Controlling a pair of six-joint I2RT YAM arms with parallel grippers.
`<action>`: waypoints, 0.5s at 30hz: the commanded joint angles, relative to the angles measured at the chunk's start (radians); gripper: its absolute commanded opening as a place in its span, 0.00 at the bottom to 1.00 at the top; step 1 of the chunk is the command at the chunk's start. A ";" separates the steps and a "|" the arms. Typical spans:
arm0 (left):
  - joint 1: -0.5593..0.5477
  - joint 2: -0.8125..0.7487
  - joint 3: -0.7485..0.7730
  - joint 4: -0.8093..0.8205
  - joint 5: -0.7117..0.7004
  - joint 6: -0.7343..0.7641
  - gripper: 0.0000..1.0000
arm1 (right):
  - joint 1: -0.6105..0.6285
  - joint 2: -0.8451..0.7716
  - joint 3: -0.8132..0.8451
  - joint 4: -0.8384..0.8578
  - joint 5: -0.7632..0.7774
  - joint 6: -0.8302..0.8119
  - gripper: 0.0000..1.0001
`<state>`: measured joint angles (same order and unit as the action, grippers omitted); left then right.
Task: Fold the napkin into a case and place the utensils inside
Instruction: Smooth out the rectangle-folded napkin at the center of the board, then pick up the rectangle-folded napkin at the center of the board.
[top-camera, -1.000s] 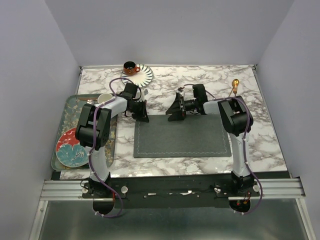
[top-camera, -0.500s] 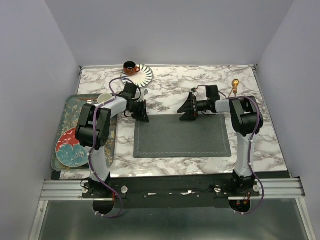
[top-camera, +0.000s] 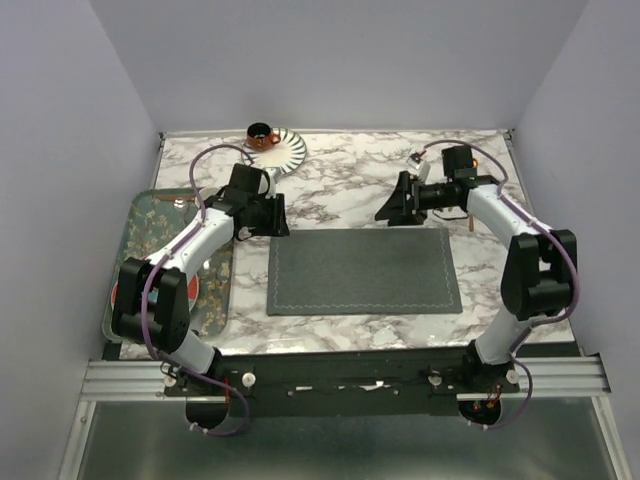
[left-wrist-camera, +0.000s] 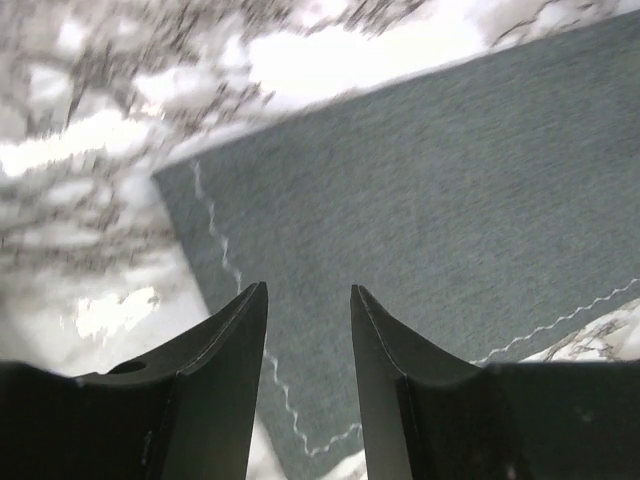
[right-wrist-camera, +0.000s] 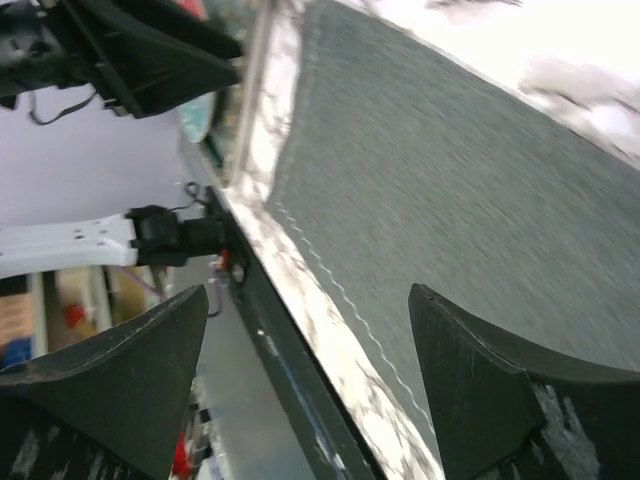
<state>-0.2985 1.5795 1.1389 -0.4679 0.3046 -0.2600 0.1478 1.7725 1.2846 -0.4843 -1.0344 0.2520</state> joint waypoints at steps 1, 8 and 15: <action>0.001 -0.079 -0.188 -0.068 -0.206 -0.179 0.49 | -0.082 -0.079 -0.117 -0.264 0.330 -0.134 0.89; -0.001 -0.087 -0.289 -0.009 -0.269 -0.189 0.36 | -0.192 -0.127 -0.166 -0.356 0.577 -0.226 0.77; -0.008 0.025 -0.245 0.029 -0.245 -0.171 0.35 | -0.266 -0.094 -0.159 -0.402 0.639 -0.279 0.74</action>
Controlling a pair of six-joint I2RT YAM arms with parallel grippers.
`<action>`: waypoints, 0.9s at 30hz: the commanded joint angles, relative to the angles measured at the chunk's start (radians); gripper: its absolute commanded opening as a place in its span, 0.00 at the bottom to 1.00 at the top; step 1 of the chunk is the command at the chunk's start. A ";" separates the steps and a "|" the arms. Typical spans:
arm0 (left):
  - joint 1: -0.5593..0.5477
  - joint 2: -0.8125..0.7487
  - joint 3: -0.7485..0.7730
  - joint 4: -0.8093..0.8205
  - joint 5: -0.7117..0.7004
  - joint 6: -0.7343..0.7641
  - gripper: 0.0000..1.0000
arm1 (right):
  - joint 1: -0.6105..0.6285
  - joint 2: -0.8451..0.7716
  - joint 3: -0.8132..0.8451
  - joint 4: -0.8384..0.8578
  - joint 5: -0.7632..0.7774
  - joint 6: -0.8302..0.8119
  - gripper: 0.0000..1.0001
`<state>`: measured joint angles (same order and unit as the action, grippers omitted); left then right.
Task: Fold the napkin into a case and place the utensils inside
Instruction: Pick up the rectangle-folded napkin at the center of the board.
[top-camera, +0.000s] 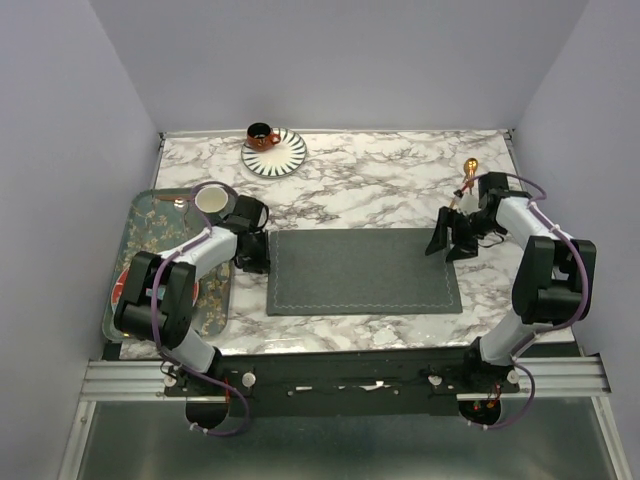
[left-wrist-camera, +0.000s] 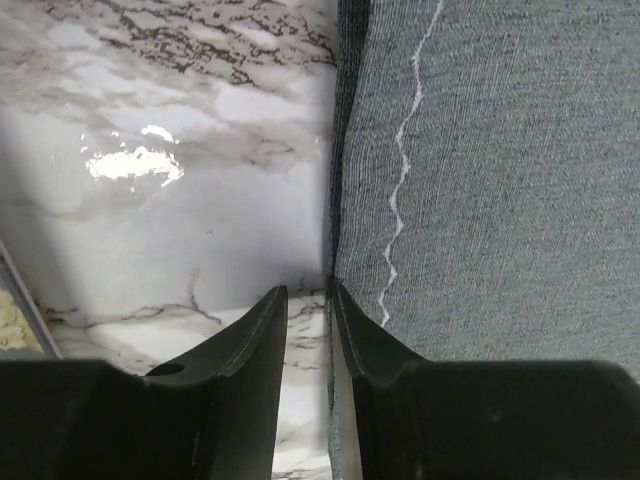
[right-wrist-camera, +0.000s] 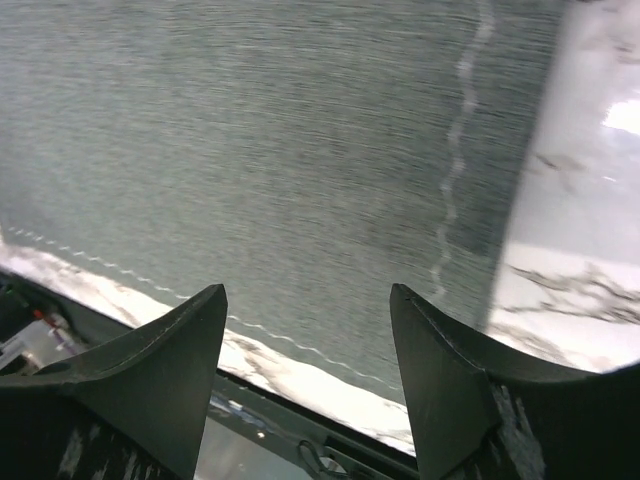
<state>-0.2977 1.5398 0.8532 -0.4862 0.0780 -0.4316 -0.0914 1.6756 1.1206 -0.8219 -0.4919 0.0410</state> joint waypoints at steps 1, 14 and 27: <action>-0.014 0.074 0.047 0.051 -0.015 0.002 0.35 | -0.031 0.009 0.016 -0.068 0.099 -0.067 0.74; -0.055 0.065 0.030 0.058 -0.015 -0.006 0.36 | -0.073 0.062 0.053 -0.098 0.092 -0.089 0.73; -0.080 0.155 0.093 -0.048 -0.136 0.040 0.00 | -0.082 0.065 0.073 -0.117 0.067 -0.099 0.73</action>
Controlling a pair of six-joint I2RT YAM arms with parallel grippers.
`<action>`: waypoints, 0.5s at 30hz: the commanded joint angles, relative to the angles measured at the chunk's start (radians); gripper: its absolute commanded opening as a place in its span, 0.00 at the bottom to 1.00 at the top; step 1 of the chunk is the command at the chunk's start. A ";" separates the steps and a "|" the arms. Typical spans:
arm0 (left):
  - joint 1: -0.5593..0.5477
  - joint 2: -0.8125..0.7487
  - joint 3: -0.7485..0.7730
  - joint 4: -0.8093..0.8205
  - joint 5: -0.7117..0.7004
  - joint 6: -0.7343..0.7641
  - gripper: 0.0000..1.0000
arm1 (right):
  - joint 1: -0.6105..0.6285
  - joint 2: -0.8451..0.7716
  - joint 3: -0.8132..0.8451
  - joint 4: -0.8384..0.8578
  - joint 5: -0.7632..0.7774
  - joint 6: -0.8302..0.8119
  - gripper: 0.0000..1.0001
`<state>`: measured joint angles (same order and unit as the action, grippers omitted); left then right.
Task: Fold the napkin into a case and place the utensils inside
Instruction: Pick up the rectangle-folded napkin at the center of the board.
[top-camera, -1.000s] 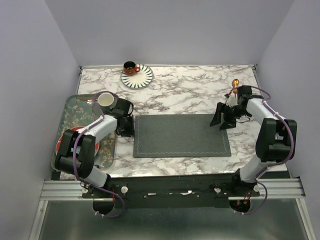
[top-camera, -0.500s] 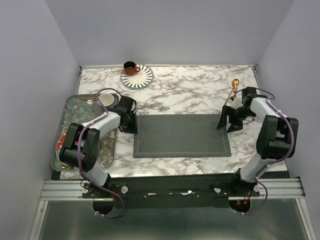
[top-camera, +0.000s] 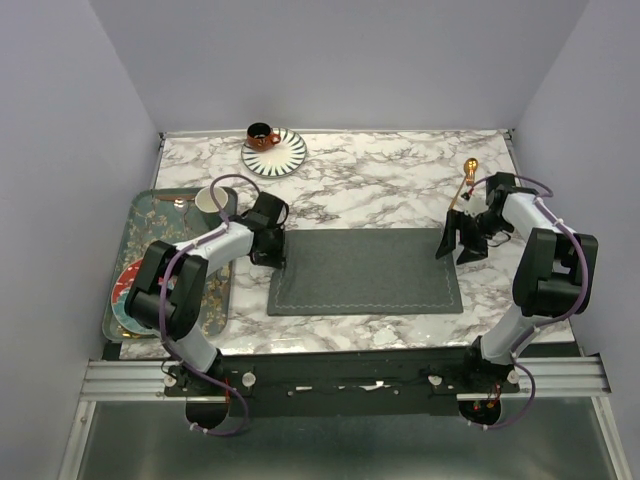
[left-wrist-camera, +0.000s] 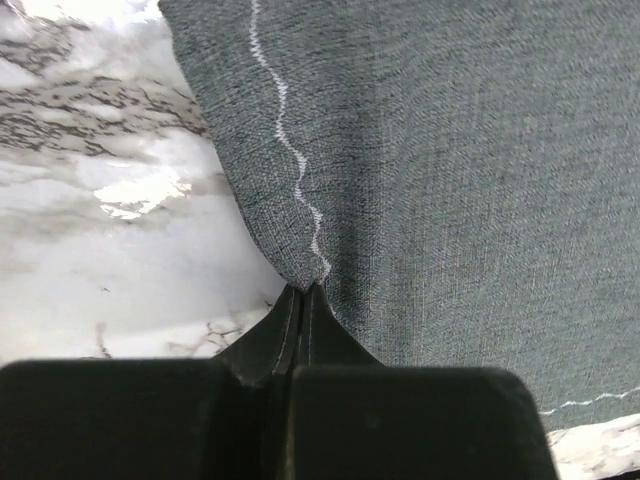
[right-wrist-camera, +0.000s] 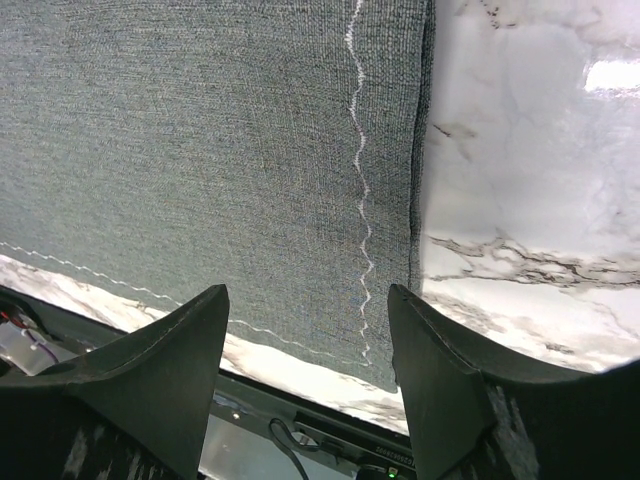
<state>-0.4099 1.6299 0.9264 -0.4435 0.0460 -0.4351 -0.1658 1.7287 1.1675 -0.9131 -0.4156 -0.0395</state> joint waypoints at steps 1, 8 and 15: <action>0.043 0.065 0.038 -0.096 -0.104 0.055 0.00 | -0.008 0.011 0.024 -0.027 -0.012 -0.019 0.73; 0.122 -0.027 0.095 -0.139 -0.100 0.173 0.00 | -0.009 -0.009 -0.011 -0.030 -0.052 -0.033 0.73; 0.111 -0.021 0.155 -0.158 -0.047 0.173 0.00 | -0.009 -0.004 -0.028 -0.024 -0.069 -0.025 0.72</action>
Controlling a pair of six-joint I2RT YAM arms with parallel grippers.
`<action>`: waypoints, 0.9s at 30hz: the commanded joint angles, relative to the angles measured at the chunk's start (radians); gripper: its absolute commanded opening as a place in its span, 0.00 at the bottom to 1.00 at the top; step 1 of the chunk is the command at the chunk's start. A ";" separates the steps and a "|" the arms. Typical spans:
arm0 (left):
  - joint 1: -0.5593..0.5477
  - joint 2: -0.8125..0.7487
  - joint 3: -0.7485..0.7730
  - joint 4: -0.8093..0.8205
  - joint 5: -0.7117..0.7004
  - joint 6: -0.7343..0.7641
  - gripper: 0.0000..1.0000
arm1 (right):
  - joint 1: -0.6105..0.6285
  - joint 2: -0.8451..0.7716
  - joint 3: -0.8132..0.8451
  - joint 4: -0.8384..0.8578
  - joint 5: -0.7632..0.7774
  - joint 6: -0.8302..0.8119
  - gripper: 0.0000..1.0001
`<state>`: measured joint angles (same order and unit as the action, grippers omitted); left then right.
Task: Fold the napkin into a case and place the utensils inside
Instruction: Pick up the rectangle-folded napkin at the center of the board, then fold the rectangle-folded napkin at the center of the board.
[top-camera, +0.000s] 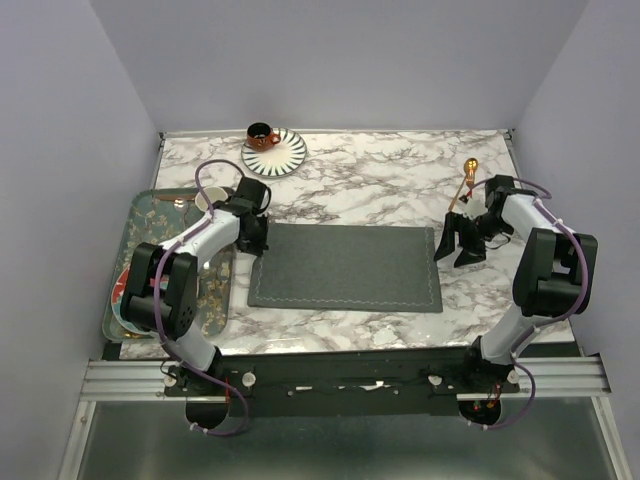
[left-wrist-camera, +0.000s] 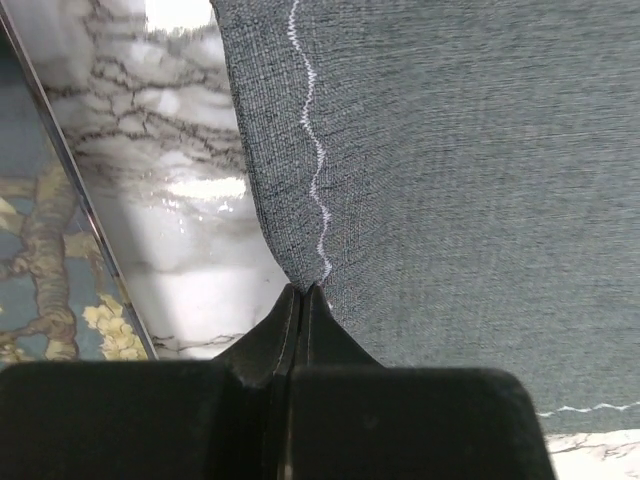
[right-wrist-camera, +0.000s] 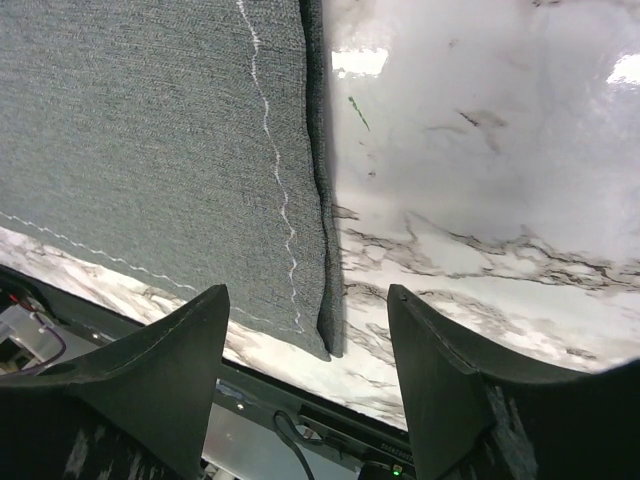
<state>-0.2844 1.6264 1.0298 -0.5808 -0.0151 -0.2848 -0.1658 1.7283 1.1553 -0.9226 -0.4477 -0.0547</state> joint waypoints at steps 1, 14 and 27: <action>-0.031 -0.019 0.064 -0.019 0.015 0.018 0.00 | -0.008 -0.001 -0.013 -0.015 -0.039 -0.005 0.72; -0.209 -0.011 0.171 -0.022 0.144 -0.114 0.00 | -0.008 0.048 -0.017 -0.013 -0.019 -0.013 0.72; -0.412 0.280 0.441 0.059 0.276 -0.292 0.00 | -0.008 0.112 -0.008 0.010 -0.013 -0.010 0.67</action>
<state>-0.6273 1.8038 1.3766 -0.5701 0.1730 -0.4892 -0.1658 1.8050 1.1515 -0.9203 -0.4614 -0.0544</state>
